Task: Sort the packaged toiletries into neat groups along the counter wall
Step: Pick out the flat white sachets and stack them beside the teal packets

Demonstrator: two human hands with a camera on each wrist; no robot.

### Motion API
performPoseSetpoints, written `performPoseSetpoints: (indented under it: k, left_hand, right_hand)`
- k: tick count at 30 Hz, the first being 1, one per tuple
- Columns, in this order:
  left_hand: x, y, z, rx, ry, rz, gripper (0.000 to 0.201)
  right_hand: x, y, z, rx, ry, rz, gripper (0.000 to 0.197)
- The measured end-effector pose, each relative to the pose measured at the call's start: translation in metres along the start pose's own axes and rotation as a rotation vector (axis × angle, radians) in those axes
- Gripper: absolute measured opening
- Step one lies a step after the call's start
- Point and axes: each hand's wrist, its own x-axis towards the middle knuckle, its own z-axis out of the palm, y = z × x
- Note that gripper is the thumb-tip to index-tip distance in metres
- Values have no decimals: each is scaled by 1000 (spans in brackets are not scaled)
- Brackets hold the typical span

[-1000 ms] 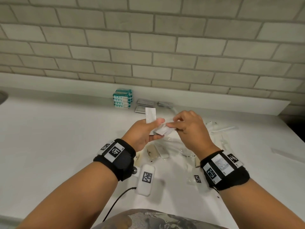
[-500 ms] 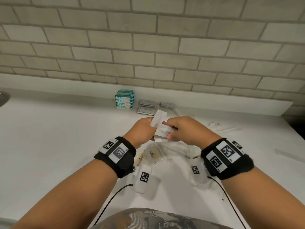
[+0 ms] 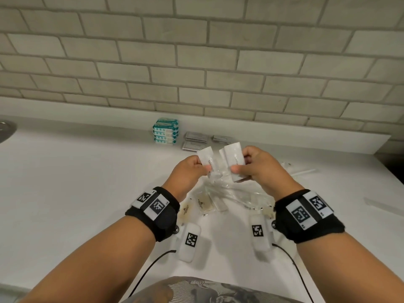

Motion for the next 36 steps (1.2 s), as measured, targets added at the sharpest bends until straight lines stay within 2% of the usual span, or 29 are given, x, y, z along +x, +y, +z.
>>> performPoseSetpoints:
  k: [3, 6, 9, 11, 13, 16, 19, 21, 23, 25, 27, 29, 32, 34, 36]
  left_hand:
    - [-4, 4, 8, -58, -57, 45, 12]
    - [-6, 6, 8, -152, -101, 34, 31]
    - [-7, 3, 6, -152, -132, 25, 41]
    - [-7, 1, 10, -167, -153, 33, 45]
    - [-4, 0, 17, -232, -118, 22, 54]
    - [1, 7, 15, -455, -92, -48, 39]
    - [0, 14, 9, -689, -247, -128, 27]
    - [-4, 17, 10, -664, -317, -155, 21]
    - [-4, 17, 14, -567, -258, -156, 25]
    - [3, 13, 17, -556, -101, -128, 24]
    - [9, 13, 17, -616, 36, -125, 14]
    - [12, 15, 15, -602, 13, -135, 7]
    - [7, 22, 18, -450, -169, -137, 19]
    - [4, 22, 22, -417, -214, -148, 19]
    - [4, 22, 22, -424, -214, -176, 17]
  right_hand:
    - [2, 8, 21, -136, 4, -40, 27]
    - [3, 15, 28, -267, 38, -94, 20]
    - [3, 17, 31, -221, -46, -66, 14]
    - [5, 17, 36, -189, -65, -63, 22]
    - [8, 17, 42, -133, -92, -67, 35]
    - [10, 18, 50, -61, -128, -80, 62]
    - [12, 18, 50, 72, -143, -108, 74]
    - [14, 17, 49, 89, -167, -114, 82]
    - [15, 14, 50, -46, -164, -123, 88]
    - [12, 10, 50, -312, -75, -173, 95]
    - [8, 6, 48, -535, 36, -270, 105]
    - [6, 4, 44, -683, 2, -355, 116]
    - [4, 1, 44, -784, -219, -417, 125]
    - [5, 3, 45, -802, -175, -491, 115]
    - [6, 2, 45, -761, -130, -491, 111]
